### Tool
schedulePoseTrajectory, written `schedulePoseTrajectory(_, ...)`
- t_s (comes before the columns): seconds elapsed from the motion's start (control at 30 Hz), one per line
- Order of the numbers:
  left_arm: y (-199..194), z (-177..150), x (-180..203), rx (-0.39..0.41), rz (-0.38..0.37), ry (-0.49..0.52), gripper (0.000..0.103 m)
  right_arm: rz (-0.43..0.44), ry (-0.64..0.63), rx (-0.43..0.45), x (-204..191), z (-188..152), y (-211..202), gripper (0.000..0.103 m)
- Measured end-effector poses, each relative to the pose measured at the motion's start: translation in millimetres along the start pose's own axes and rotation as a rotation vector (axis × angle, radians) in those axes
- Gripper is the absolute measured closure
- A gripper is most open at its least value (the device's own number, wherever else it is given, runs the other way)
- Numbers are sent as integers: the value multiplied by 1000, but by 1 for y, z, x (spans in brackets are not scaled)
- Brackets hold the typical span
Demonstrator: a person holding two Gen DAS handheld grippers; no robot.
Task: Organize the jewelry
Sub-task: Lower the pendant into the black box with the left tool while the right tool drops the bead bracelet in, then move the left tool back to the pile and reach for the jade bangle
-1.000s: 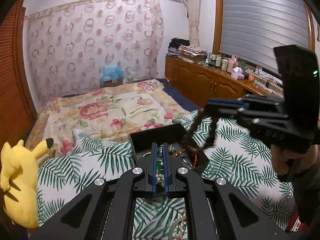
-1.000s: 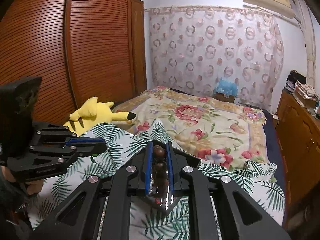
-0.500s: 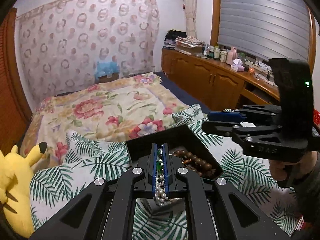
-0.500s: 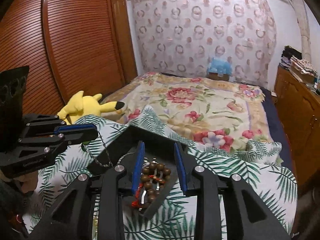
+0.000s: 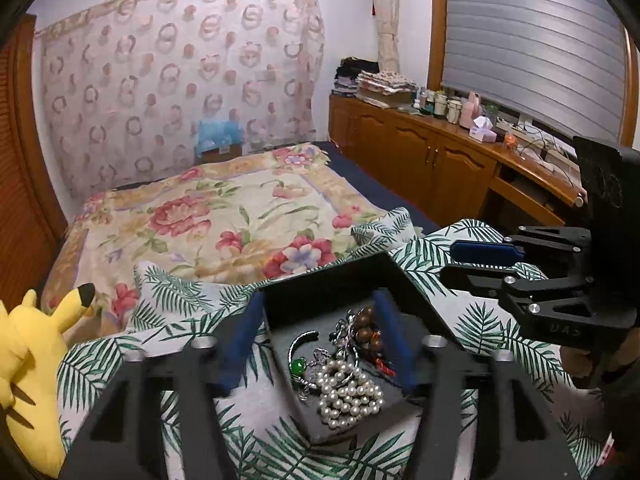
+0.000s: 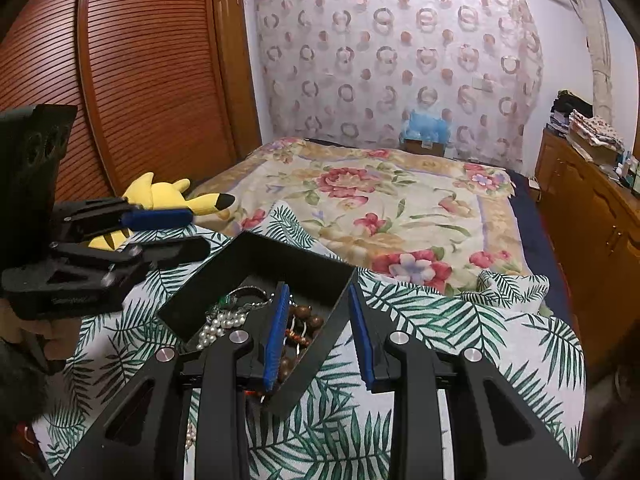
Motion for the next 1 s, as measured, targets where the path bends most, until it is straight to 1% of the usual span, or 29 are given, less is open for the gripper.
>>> schedulePoseTrajectory(0.07,-2,-5,-1,-12,6,-13,44,-5,-2,2,-1,-4,-3,70)
schedulePoseTrajectory(0.1,-3,-8,-2,-19,12,-19,30,-7,-3,4,-1,-6,-5,70)
schedulePoseTrajectory(0.13,-4,-11,-3,-21,22,-22,18,-7,-3,6,-2,-8,-8,70)
schedulePoseTrajectory(0.23,-11,-21,-4,-33,44,-31,16,-3,1,10,-2,-16,-17,70)
schedulePoseTrajectory(0.33,-17,-35,-2,-52,41,-41,11,-1,2,6,-5,-28,-25,70)
schedulePoseTrajectory(0.5,-25,-64,11,-104,27,-34,9,11,1,-27,-11,-56,-34,70)
schedulePoseTrajectory(0.67,-30,-92,28,-151,25,-32,9,2,-41,-63,-23,-86,-35,69)
schedulePoseTrajectory(0.77,-32,-108,40,-174,12,-25,9,2,-41,-76,-24,-95,-33,65)
schedulePoseTrajectory(0.83,-33,-115,47,-184,7,-20,9,-1,-41,-85,-24,-100,-32,65)
schedulePoseTrajectory(0.93,-33,-124,57,-201,-17,-22,9,-5,-49,-94,-25,-108,-31,63)
schedulePoseTrajectory(1.0,-33,-128,64,-209,-17,-16,9,-4,-51,-97,-27,-112,-33,60)
Point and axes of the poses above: each gripper's, at about its wrist camera, not at the fingertips, and y roughly the way its jaws point, x to its right, z to its top, the point moved 4 cm from there along y, roughly the way its jaws point, and after that the axes turned 13 degrees about y, right-handed, at the moved point
